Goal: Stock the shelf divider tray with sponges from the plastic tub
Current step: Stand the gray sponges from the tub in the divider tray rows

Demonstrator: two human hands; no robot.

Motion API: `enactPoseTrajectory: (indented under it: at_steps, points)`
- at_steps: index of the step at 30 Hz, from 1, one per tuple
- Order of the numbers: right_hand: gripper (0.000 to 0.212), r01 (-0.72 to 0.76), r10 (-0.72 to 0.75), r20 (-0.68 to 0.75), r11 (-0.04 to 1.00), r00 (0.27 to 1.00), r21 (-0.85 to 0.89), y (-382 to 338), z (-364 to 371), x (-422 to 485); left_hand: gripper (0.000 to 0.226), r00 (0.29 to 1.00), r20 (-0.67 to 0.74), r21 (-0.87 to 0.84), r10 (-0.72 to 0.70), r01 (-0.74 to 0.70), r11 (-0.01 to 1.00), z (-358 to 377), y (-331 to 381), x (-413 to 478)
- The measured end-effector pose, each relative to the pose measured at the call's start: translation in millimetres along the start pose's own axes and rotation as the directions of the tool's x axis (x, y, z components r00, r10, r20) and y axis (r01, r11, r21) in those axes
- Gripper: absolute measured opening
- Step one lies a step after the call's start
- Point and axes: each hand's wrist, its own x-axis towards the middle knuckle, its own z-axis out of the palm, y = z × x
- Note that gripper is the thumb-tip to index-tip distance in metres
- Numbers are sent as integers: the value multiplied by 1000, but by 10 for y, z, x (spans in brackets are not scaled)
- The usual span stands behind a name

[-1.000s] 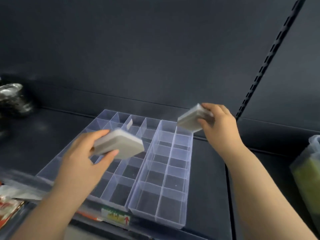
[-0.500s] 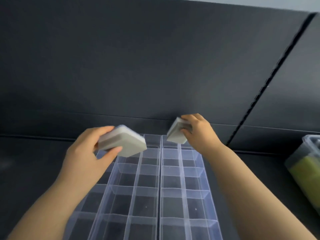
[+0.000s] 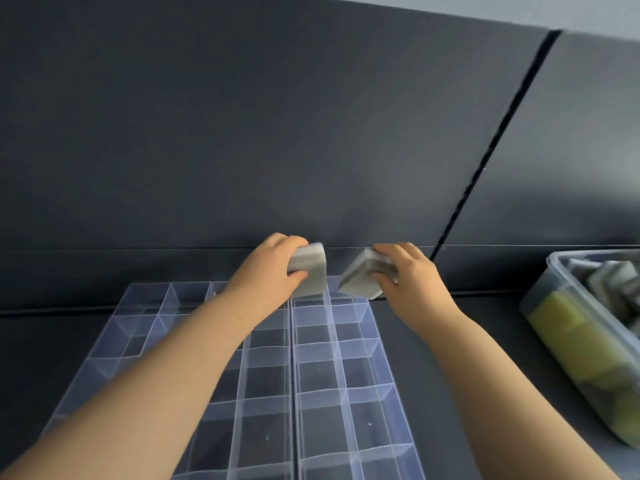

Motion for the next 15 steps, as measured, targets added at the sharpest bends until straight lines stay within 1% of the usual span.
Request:
enactPoseTrajectory:
  at_steps: [7, 10, 13, 15]
  points:
    - [41, 63, -62, 83, 998, 995, -18, -25, 68, 184, 41, 1000, 19, 35, -21, 21, 999, 71, 27, 121]
    - [41, 94, -92, 113, 995, 989, -19, -11, 70, 257, 43, 998, 51, 57, -42, 39, 998, 72, 40, 139]
    - [43, 132, -117, 189, 989, 975, -67, 18, 101, 299, 45, 997, 60, 44, -56, 54, 998, 82, 47, 161]
    - [43, 161, -138, 201, 981, 970, -105, 35, 127, 321, 46, 997, 58, 35, -54, 52, 998, 95, 64, 179]
